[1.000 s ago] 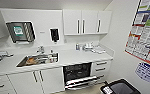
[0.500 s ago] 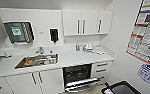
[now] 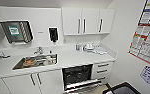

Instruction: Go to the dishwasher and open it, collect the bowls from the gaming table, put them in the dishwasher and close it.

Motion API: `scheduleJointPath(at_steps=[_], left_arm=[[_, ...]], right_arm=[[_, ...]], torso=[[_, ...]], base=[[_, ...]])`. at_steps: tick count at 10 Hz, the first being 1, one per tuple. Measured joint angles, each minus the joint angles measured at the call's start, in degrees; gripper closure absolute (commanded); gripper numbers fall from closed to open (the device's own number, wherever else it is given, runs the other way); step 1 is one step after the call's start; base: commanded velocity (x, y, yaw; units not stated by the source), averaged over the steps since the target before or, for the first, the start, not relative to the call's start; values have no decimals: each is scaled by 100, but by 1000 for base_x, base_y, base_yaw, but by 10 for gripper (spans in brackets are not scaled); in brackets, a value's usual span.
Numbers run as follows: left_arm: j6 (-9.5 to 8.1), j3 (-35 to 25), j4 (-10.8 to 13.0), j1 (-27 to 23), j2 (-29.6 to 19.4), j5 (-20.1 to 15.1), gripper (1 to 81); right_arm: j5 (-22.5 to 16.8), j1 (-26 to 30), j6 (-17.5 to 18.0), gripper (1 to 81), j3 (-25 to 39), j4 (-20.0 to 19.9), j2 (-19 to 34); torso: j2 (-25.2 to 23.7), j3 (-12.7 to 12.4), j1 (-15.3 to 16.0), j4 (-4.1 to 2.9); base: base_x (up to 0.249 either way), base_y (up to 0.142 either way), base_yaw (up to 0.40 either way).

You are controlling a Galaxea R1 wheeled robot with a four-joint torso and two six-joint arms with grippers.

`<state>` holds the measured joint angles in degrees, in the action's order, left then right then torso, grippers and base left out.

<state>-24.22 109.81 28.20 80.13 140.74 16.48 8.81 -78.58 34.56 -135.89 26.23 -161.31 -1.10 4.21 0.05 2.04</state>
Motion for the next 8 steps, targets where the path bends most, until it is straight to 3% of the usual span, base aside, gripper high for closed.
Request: scheduleJointPath(at_steps=[4,8], left_arm=[[0,-50,-6,74,2,5,811],[0,-15,-12,51,5,18,811]], right_arm=[[-90,-110,-2,811,-63,2,69],[-13,-57,-2,811,-5,2,30]], torso=[[-5,-2,-8,0],[-5,-2,-8,0]], base=[[0,73,0],[0,0,0]])
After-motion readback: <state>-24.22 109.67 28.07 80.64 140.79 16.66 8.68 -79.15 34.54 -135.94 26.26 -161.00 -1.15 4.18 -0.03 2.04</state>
